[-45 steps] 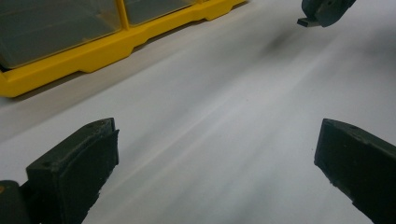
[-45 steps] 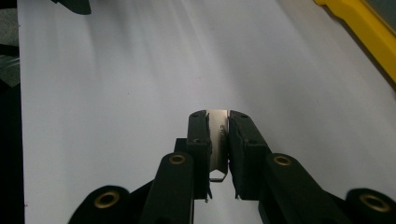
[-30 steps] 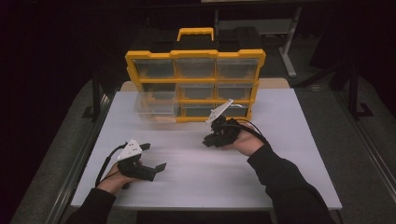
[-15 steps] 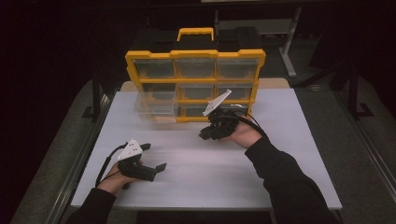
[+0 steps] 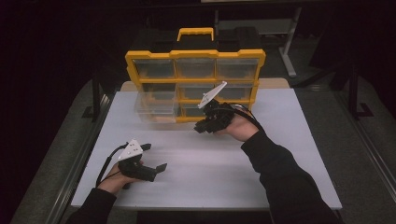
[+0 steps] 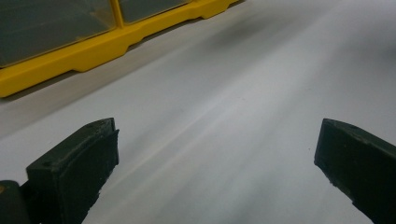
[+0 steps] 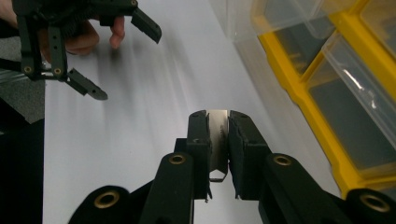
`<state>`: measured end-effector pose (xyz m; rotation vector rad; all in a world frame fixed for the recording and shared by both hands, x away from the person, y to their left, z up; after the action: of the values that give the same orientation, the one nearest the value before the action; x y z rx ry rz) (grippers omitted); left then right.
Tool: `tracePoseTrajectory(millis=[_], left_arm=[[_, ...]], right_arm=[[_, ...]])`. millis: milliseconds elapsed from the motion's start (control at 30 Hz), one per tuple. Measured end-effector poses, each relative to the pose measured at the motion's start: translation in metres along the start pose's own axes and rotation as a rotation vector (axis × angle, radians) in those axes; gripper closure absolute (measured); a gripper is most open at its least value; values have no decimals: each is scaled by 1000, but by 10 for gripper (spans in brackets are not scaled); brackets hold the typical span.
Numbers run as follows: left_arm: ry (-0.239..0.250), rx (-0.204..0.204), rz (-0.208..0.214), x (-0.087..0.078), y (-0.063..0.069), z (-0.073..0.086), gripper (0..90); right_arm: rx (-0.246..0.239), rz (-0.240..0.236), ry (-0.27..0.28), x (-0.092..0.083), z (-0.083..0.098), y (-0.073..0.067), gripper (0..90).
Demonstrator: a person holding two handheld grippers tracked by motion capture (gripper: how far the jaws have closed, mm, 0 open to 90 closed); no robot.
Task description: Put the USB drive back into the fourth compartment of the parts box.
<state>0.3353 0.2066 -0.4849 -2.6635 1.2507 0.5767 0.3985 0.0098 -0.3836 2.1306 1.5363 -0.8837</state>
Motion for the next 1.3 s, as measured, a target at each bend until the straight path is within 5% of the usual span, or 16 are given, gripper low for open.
tracePoseTrajectory(millis=[1300], left_arm=[[5, -2, 3, 0, 1, -1, 0]], right_arm=[[-49, 37, 51, -4, -83, 15, 781]])
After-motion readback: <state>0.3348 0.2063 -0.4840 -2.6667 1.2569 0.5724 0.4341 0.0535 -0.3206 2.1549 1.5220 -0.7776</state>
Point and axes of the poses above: each handheld gripper's, and its own axes: x roughly forward along the jaws, z roughly out of its underside, y roughly to its right, the point moved 8 cm from there along x, roughly forward along the jaws, and after that the axes turned 6 degrees about y, right-handed, at the moved point
